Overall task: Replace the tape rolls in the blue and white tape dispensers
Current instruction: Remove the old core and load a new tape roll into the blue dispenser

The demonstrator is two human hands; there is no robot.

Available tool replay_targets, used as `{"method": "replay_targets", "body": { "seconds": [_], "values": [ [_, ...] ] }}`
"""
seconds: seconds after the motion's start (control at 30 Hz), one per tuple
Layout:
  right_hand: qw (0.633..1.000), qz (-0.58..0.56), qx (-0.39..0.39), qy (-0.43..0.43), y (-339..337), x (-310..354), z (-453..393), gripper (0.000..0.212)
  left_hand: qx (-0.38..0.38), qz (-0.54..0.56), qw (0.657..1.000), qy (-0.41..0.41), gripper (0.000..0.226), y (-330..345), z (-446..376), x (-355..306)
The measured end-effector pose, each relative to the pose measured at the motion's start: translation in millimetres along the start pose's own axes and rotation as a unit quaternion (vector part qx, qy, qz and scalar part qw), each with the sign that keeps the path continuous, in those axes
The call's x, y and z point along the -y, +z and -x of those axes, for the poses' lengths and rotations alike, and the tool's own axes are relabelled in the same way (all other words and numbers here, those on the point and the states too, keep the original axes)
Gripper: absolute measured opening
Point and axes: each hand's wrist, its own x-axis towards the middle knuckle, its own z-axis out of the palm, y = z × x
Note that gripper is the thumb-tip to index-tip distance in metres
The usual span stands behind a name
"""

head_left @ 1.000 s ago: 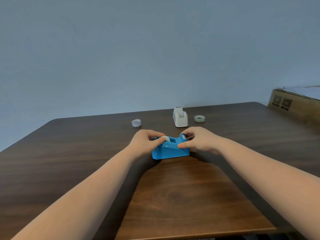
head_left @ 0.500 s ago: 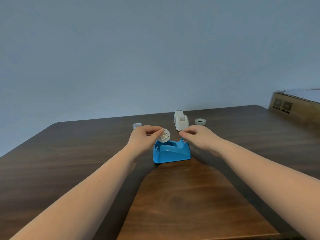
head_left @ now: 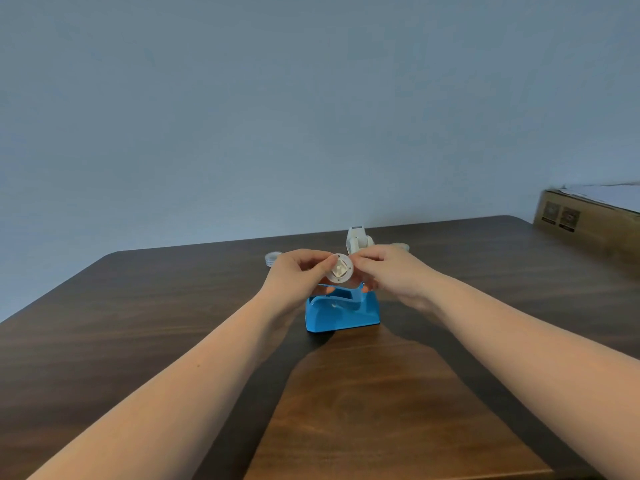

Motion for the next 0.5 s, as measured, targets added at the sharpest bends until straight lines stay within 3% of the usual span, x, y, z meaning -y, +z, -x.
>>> {"method": "replay_targets", "body": {
  "seconds": [0.13, 0.3, 0.5],
  "values": [
    [0.99, -0.126, 0.055, 0.038, -0.4, 4.1, 3.3, 0.016, 0.003, -0.003, 1.0, 0.001, 0.021, 0.0, 1.0, 1.4],
    [0.969, -0.232, 0.043, 0.066, 1.3, 1.4, 1.8, 0.016, -0.003, -0.022, 1.0, 0.011, 0.022, -1.5, 3.3, 1.6],
    [0.981, -0.187, -0.052, 0.026, 1.8, 4.1, -2.3, 0.015, -0.041, -0.038, 0.998, 0.0, 0.016, -20.5, 3.4, 8.5]
  ]
}}
